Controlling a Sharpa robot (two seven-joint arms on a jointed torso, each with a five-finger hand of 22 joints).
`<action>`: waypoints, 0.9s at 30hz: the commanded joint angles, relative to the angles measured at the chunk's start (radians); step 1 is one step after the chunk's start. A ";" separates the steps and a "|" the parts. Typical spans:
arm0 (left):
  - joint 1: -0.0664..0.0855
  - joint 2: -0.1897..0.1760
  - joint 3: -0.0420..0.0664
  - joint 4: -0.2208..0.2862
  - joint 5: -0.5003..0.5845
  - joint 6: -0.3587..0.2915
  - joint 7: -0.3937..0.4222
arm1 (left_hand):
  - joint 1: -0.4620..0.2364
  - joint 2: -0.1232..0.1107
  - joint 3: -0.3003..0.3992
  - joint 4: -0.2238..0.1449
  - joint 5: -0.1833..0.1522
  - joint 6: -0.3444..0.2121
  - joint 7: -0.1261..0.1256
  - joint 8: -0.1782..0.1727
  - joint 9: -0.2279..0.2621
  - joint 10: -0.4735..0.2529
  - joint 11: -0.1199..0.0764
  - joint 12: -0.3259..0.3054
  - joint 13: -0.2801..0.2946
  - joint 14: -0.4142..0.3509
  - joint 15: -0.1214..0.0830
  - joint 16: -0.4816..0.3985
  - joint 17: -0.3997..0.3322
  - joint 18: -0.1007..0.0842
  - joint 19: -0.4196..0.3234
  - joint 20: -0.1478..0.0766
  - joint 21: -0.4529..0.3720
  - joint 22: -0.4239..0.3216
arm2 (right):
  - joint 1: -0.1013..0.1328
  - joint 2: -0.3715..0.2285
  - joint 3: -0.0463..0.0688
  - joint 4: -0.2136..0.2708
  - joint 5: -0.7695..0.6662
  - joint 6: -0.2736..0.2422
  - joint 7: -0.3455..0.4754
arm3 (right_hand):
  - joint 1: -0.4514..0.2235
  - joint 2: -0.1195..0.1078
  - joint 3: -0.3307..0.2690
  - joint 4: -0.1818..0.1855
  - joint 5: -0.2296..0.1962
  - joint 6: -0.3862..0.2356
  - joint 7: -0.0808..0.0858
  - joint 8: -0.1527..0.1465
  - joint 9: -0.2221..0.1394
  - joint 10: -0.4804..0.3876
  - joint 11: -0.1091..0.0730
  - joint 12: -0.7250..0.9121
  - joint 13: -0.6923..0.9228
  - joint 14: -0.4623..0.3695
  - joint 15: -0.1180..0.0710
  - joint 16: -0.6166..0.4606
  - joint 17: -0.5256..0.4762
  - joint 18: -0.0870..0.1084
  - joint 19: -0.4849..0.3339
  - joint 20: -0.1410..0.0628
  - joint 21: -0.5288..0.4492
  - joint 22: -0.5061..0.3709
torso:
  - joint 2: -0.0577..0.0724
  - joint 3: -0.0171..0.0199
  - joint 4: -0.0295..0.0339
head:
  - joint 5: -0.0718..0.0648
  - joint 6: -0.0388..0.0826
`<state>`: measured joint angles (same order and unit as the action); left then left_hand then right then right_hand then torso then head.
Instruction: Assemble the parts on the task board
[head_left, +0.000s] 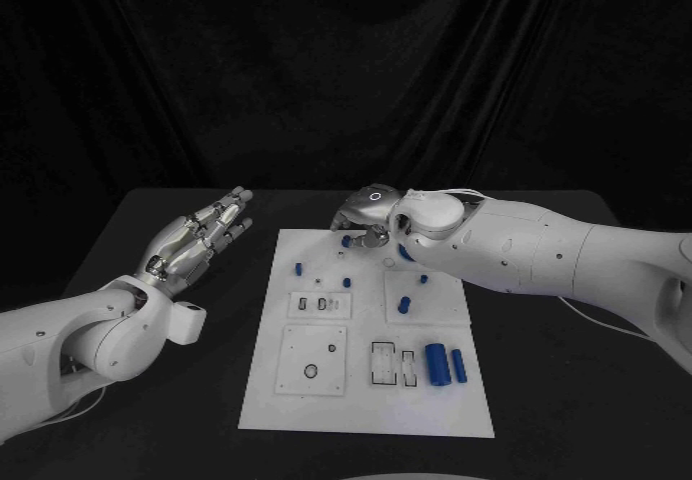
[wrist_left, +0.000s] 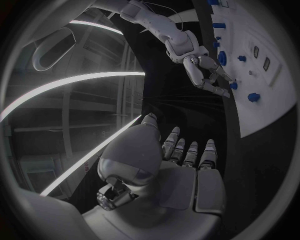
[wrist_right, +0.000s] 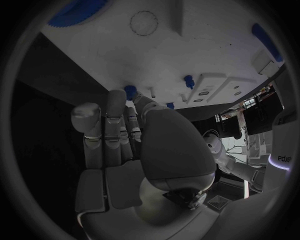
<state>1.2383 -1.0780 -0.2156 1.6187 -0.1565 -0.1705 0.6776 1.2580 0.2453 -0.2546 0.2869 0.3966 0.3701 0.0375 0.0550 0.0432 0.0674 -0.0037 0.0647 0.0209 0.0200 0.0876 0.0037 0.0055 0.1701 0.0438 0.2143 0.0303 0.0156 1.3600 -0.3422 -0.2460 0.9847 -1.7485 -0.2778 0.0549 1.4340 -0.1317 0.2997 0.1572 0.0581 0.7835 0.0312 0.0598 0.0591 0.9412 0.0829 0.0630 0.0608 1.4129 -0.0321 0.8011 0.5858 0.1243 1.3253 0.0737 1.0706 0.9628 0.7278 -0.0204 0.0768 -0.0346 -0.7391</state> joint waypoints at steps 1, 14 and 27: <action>0.004 0.000 0.001 0.001 0.000 0.006 0.063 | 0.012 -0.001 0.006 -0.002 0.006 0.006 0.000 0.005 0.001 0.000 0.006 -0.006 -0.002 -0.004 -0.003 0.003 0.000 0.011 -0.001 0.004 0.003 0.001 | -0.003 -0.004 0.001 -0.002 -0.004 0.018 -0.039 | -0.012 -0.002 -0.027 0.001 -0.006 -0.087 0.008 -0.005 -0.003 -0.056 0.000 -0.003 0.000 -0.009 0.001 0.001 0.005 0.003 -0.009 0.002 -0.005 0.003 | 0.000 0.0004 0.0004 | 0.001 -0.001; 0.004 -0.020 0.001 0.007 0.000 0.007 0.063 | 0.014 -0.001 0.007 -0.002 0.008 0.007 0.001 0.005 0.001 -0.002 0.007 -0.007 -0.002 -0.004 -0.002 0.003 0.000 0.011 0.000 0.005 0.004 0.001 | 0.069 -0.139 0.000 0.169 -0.004 -0.075 -0.048 | -0.015 0.025 -0.066 0.022 -0.005 0.069 0.042 0.019 0.012 0.076 -0.016 0.045 0.012 -0.003 -0.007 0.040 0.051 -0.002 -0.002 -0.003 0.020 0.050 | -0.001 -0.0005 -0.0005 | -0.003 0.006; 0.004 -0.031 0.001 0.002 0.000 0.009 0.062 | 0.026 0.003 0.014 -0.005 0.028 0.006 0.003 0.005 0.001 -0.002 0.010 -0.007 -0.001 -0.004 0.001 0.003 0.000 0.011 -0.001 0.006 0.004 0.001 | 0.121 -0.369 0.000 0.373 -0.004 0.048 -0.129 | -0.006 0.037 -0.031 0.028 0.009 0.128 0.038 0.013 0.013 0.305 -0.064 0.209 0.084 -0.066 -0.027 -0.068 -0.038 0.027 -0.089 -0.019 -0.131 -0.077 | -0.005 -0.0027 -0.0123 | -0.010 0.009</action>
<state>1.2388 -1.1111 -0.2158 1.6206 -0.1567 -0.1700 0.6779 1.2764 0.2477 -0.2459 0.2814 0.4183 0.3737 0.0411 0.0550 0.0430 0.0637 -0.0002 0.0608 0.0201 0.0200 0.0876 0.0037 0.0055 0.1702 0.0438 0.2143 0.0303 0.0156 1.4867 -0.7039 -0.2467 1.3536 -1.7486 -0.2740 -0.0252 1.4363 -0.0947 0.2691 0.1835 0.0719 0.9056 0.0697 0.0781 0.0727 1.2404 0.0214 0.2641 0.1403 1.3508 -0.0585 0.7364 0.5495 0.1411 1.2424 0.0554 0.9501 0.8955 0.7242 -0.0221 0.0697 -0.0422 -0.7316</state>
